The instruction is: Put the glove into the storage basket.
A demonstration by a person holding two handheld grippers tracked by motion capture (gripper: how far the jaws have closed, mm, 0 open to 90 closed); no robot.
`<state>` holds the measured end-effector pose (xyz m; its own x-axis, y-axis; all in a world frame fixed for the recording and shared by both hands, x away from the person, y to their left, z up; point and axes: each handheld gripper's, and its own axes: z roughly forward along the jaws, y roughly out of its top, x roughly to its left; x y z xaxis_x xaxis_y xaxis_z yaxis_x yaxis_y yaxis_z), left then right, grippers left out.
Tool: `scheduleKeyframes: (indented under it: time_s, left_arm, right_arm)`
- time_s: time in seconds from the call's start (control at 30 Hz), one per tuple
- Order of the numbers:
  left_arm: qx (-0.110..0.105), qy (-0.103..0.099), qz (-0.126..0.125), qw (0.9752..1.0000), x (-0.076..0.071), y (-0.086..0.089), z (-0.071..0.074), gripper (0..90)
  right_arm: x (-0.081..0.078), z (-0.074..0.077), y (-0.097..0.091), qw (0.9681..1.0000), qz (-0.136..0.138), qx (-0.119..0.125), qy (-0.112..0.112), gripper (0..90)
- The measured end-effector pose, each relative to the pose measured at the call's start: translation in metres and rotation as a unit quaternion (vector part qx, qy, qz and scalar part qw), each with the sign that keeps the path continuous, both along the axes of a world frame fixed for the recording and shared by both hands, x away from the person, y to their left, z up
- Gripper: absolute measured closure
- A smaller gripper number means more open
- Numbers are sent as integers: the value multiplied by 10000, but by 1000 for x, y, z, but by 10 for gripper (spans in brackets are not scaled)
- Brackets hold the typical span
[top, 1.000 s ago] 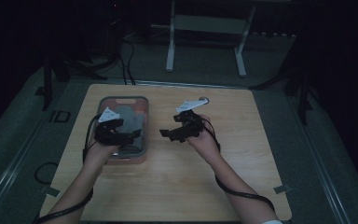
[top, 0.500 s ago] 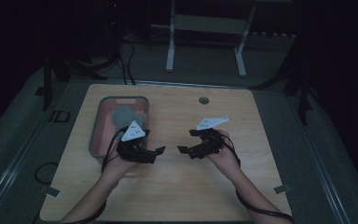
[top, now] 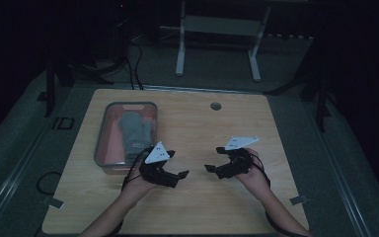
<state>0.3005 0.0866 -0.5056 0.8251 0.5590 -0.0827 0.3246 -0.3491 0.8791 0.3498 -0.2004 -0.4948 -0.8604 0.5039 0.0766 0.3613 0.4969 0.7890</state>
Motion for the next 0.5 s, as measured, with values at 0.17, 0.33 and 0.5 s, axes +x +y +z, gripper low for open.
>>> scheduleKeyframes:
  time_s: [0.17, 0.33, 0.5]
  left_arm:
    - [99, 66, -155, 9998, -4, -11, -15, 141]
    - [110, 87, -241, 9996, -9, -18, -24, 140]
    - [200, 18, -347, 9992, -16, -25, -30, 140]
  right_arm:
    - [-4, -13, -13, 9999, -77, 54, 83, 153]
    - [-8, -26, -23, 9997, -151, 49, 207, 151]
    - [-15, -40, -35, 9997, -175, 1, 150, 143]
